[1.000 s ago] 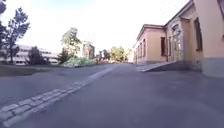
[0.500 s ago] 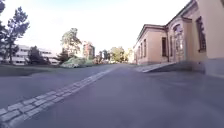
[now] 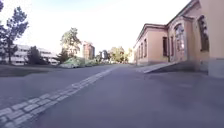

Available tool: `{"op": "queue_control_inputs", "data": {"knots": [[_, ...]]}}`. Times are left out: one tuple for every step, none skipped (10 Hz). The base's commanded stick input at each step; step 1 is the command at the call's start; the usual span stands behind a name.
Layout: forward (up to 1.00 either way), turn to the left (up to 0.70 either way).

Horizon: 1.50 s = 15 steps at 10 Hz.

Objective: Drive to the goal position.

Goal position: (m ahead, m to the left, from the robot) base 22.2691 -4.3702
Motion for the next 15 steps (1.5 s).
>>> {"op": "queue_control_inputs", "data": {"knots": [[0.50, 0.00], [0.50, 0.00], [0.50, 0.00], [0.50, 0.00], [0.50, 0.00], [0.50, 0.00], [0.50, 0.00], [0.50, 0.00], [0.50, 0.00], [0.50, 0.00], [0.50, -0.01], [0.50, -0.08], [0.50, -0.50], [0.50, -0.50], [0.50, -0.50]]}}
